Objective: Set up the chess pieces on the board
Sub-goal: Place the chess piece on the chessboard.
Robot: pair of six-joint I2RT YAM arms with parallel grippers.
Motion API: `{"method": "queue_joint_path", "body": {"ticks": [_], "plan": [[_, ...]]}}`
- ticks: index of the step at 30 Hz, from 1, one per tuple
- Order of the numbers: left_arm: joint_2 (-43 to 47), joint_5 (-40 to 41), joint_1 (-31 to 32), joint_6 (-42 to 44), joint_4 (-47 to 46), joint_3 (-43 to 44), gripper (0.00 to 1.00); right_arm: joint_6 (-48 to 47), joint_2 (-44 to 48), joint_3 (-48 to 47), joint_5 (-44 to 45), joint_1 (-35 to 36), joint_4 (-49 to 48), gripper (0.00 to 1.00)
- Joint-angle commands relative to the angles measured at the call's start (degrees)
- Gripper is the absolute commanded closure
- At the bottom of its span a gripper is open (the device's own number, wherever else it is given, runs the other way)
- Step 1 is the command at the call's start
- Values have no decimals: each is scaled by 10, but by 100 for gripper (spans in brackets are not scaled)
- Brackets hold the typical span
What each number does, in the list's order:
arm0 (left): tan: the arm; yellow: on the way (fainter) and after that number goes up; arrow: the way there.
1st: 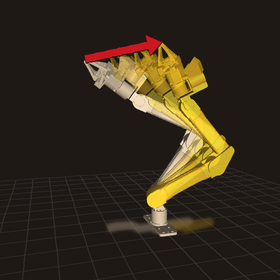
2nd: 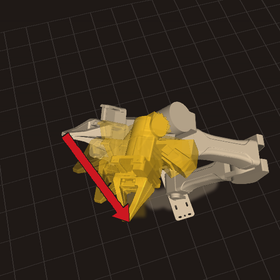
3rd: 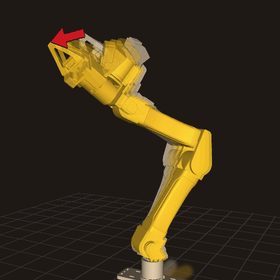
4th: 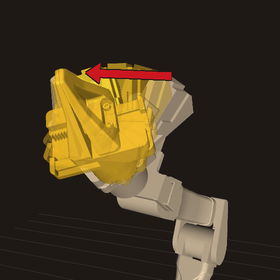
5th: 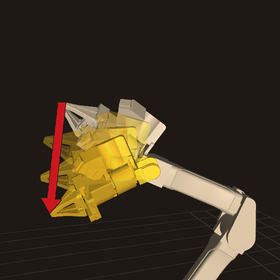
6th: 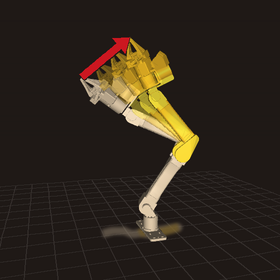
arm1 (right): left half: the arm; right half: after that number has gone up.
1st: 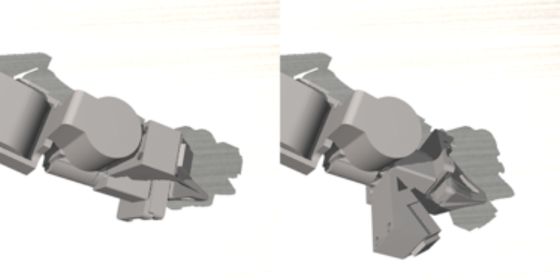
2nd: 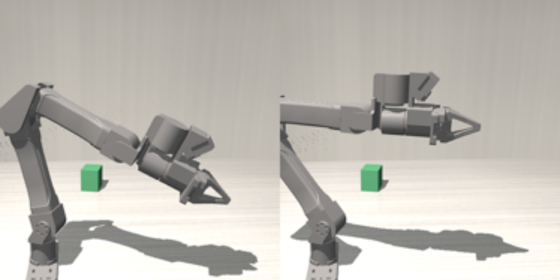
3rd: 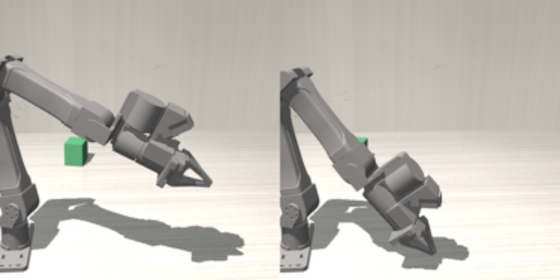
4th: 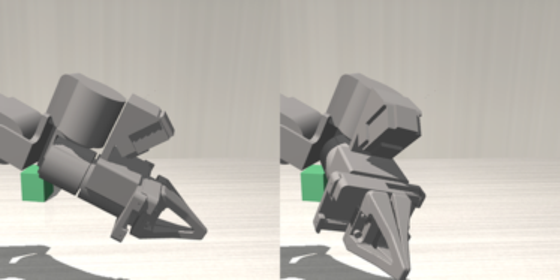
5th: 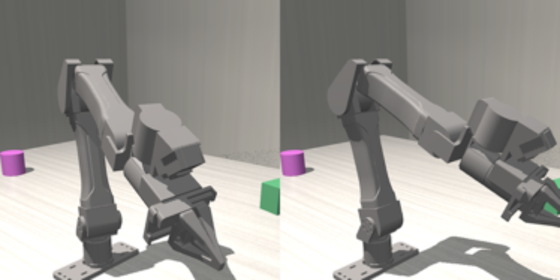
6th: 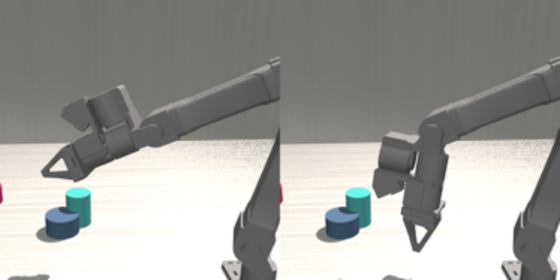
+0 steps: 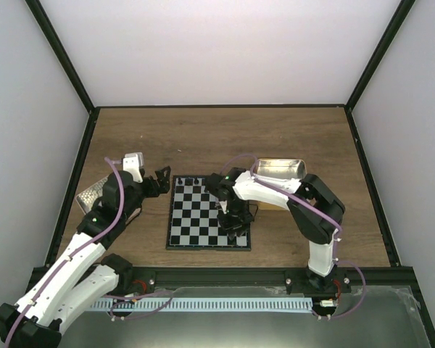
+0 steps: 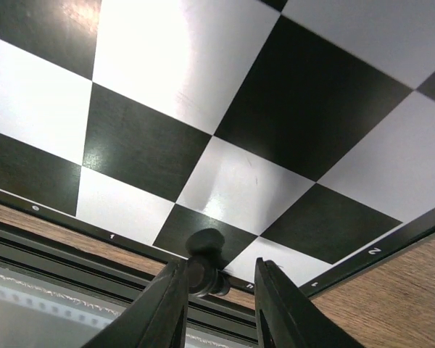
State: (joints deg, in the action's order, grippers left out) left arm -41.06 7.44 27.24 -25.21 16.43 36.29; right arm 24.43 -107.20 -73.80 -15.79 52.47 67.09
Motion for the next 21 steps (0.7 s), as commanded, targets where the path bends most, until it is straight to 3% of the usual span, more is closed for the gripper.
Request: {"method": "queue_joint_path", "body": {"ticks": [1,8,21], "plan": [[3,4,-3,6,-4,-7,0,-4,13,-1,8,-1,1,73],[3,2,-3,5,-5,-9,0,-11,18,-1,4,16,-6,62],[2,0,-3,5,-6,-8,0,-19,23,32,80,64,-26,63]]}}
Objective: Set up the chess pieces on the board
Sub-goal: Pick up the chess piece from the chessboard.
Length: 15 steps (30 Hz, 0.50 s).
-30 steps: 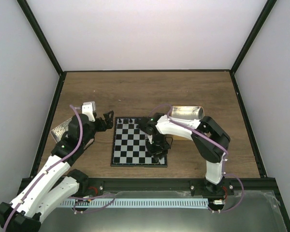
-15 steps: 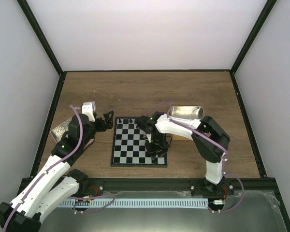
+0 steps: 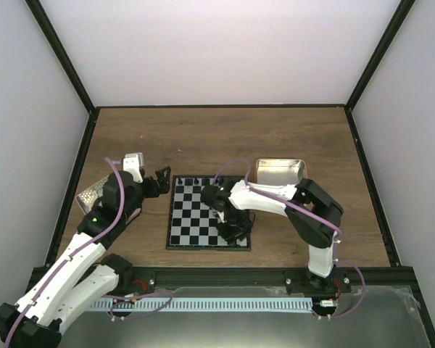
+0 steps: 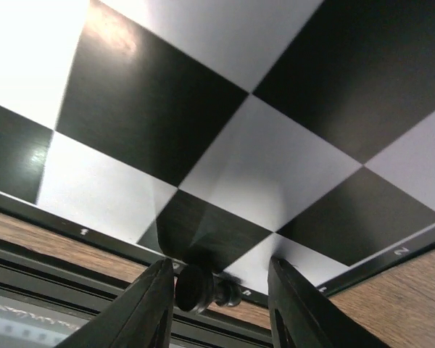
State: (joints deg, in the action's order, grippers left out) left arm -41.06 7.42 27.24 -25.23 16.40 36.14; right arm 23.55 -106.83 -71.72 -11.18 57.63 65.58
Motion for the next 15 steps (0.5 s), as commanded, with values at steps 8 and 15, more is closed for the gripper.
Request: {"method": "queue_joint_path", "body": {"ticks": [8,15], "plan": [[2,0,-3,5,-5,-7,0,-12,20,15,52,16,-23,67],[0,1,-3,5,-6,-8,0,-7,20,21,78,16,-30,72]]}}
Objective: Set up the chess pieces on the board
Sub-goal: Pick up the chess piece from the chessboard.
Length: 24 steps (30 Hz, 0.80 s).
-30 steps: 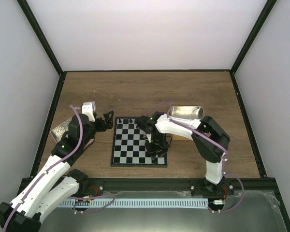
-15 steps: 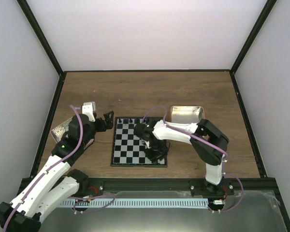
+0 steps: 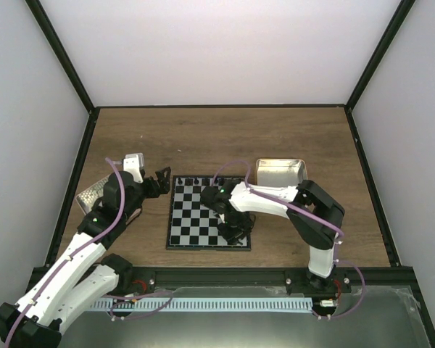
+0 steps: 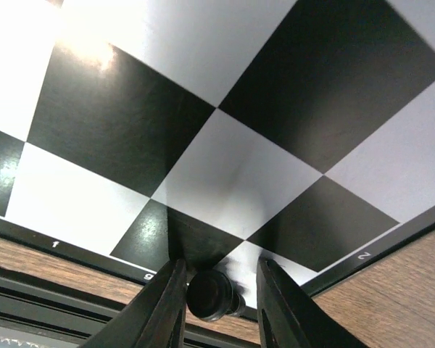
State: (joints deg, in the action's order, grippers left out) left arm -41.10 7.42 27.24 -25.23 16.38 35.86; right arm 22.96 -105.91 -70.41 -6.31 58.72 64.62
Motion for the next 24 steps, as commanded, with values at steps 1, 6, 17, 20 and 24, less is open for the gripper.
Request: {"method": "queue_joint_path", "body": {"ticks": [1,6,17,20,24], "plan": [[0,1,-3,5,-6,-5,0,3,11,10,32,5,-22,73],[0,0,-3,5,-5,-5,0,9,11,16,48,5,-30,73],[-1,-2,-3,4,-6,-4,0,16,25,35,50,5,-32,83],[0,-6,-3,4,-6,-4,0,28,28,32,61,5,-43,85],[3,-23,-3,9,-6,-2,0,63,36,7,75,2,-84,87]]}}
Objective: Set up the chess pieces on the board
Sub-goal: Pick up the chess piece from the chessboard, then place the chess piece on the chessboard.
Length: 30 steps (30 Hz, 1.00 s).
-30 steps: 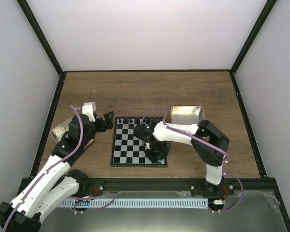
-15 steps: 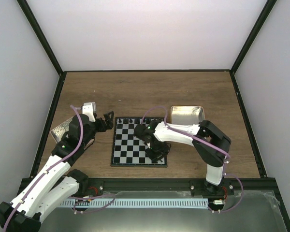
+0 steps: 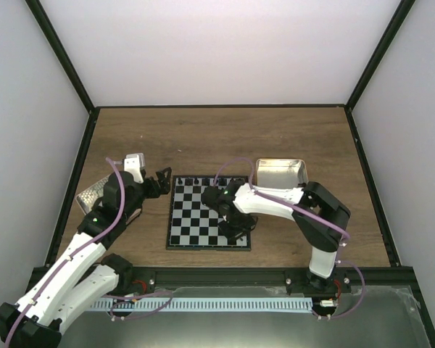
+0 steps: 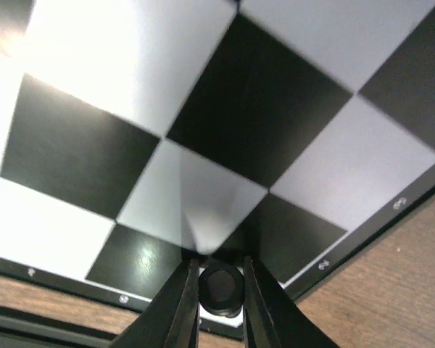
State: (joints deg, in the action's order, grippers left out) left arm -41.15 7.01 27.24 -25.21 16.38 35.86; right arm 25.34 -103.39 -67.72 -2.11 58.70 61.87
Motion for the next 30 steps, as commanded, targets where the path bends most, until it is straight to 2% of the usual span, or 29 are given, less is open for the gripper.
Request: {"method": "queue_joint_path", "body": {"ticks": [1,5,8,12,16,21,26,30], "plan": [[6,-27,-3,10,-10,-3,0,54,14,-31,33,0,-73,87],[16,-73,-3,5,-38,-11,0,124,39,-62,20,-17,-172,87],[23,-112,-3,-21,-69,-22,0,192,73,-52,-13,-33,-286,87],[35,-153,-2,-77,-119,-49,0,267,126,-18,-40,-44,-441,87],[51,-191,-2,-162,-190,-86,2,341,163,11,-77,-70,-545,86],[68,-204,-2,-264,-304,-138,10,437,176,32,-154,-96,-639,86],[56,-199,-2,-294,-329,-144,24,521,183,55,-212,-118,-699,86],[21,-236,-2,-324,-389,-156,34,568,181,73,-248,-124,-762,86]]}}
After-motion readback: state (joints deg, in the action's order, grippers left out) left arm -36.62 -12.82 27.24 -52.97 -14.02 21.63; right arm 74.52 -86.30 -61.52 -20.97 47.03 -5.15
